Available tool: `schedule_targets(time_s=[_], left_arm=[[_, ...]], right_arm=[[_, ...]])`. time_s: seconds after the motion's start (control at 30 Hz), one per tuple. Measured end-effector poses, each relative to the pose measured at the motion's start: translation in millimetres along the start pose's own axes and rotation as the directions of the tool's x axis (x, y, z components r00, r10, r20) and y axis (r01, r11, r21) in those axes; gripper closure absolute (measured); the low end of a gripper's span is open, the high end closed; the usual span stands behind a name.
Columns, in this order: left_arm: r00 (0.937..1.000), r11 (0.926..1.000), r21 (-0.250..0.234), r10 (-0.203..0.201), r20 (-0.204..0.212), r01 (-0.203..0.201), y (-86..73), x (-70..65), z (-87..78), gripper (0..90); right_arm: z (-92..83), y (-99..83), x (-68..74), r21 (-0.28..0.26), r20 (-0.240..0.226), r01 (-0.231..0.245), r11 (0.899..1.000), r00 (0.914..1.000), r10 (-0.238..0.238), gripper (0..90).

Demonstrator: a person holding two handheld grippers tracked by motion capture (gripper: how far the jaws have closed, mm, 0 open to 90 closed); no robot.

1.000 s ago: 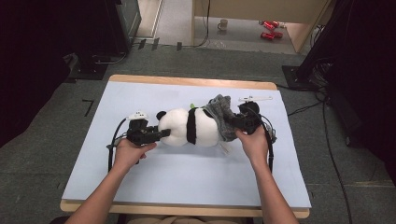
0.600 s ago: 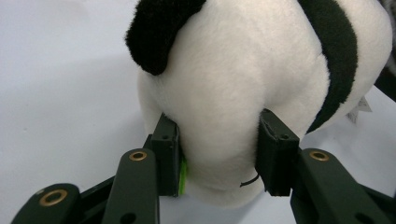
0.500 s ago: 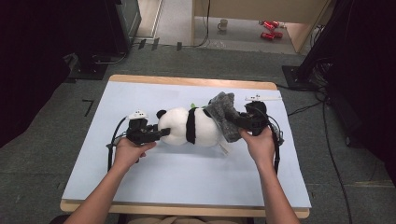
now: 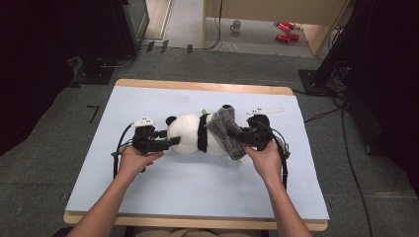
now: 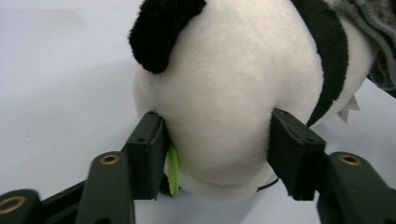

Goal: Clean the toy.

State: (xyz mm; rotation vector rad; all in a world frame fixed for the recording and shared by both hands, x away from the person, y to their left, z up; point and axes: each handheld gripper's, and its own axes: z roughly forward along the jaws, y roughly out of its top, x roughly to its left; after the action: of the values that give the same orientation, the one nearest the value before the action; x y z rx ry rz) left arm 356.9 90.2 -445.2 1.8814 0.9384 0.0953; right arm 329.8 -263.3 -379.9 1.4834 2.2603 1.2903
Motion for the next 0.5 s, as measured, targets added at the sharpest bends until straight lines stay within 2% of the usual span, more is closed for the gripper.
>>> schedule_targets(time_s=[0.1, 0.17, 0.27, 0.5], left_arm=[[0.9995, 0.9995, -0.001, 0.031, 0.0, -0.031, -1.8, 0.1, -1.3, 35.6], [0.9991, 0.9991, 0.002, 0.042, 0.0, -0.042, -2.5, 0.3, -1.7, 34.4], [0.9968, 0.9968, 0.005, 0.08, -0.008, -0.08, -5.2, -0.2, -3.2, 33.4], [0.9964, 0.9964, 0.014, 0.083, -0.015, -0.083, -9.7, 2.8, -0.3, 31.7]], right_arm=[[2.9, 0.4, -1.2, -0.006, 0.008, 0.005, 1.0, 1.0, -0.005, 74.7], [3.6, 0.9, -1.7, -0.01, 0.01, 0.006, 1.0, 0.9999, -0.005, 74.7], [7.3, 4.1, -5.3, -0.024, 0.013, 0.01, 1.0, 0.9999, -0.009, 74.5], [12.4, 11.2, -8.2, -0.039, 0.026, 0.023, 0.999, 0.9994, -0.021, 74.3]])
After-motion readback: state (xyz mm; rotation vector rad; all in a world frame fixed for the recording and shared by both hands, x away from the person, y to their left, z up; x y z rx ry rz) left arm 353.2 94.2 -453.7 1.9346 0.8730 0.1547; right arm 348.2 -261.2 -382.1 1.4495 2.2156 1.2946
